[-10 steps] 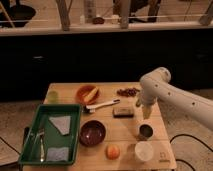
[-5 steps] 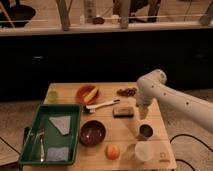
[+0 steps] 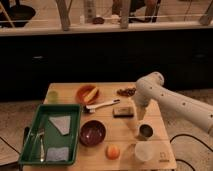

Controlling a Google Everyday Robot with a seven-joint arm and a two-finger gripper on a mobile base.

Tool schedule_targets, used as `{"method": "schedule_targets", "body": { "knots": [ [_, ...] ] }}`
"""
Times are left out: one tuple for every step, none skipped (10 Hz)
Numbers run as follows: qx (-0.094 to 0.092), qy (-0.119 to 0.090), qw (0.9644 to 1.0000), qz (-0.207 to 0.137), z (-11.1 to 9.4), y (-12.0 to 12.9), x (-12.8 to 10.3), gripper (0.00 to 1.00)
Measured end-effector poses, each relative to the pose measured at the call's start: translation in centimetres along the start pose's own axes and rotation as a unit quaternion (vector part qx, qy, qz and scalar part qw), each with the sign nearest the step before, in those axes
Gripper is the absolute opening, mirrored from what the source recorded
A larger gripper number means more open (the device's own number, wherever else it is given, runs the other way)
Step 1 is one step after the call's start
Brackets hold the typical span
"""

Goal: Wipe purple bowl with eraser

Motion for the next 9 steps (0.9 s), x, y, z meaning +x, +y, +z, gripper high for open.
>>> {"method": "schedule_targets", "body": {
  "knots": [
    [-0.001, -0.005, 1.0000, -0.003, 0.5, -0.2, -0.4, 0.80],
    [-0.002, -0.006, 1.0000, -0.003, 0.7, -0.3, -0.5, 0.80],
    [-0.003, -0.009, 0.9999, -0.004, 1.0, -0.2, -0.6, 0.80],
    [-0.005, -0.013, 0.9999, -0.007, 1.2, -0.3, -0.8, 0.80],
    [-0.006, -0.015, 0.9998, -0.008, 1.4, -0.3, -1.0, 0.80],
    [-0.007, -0.019, 0.9997, -0.011, 1.5, -0.3, -1.3, 0.80],
    [-0.008, -0.022, 0.9996, -0.013, 1.7, -0.4, -1.5, 0.80],
    [-0.009, -0.024, 0.9995, -0.015, 1.8, -0.4, -1.7, 0.80],
    [-0.010, -0.028, 0.9994, -0.016, 1.9, -0.3, -1.8, 0.80]
  ]
}}
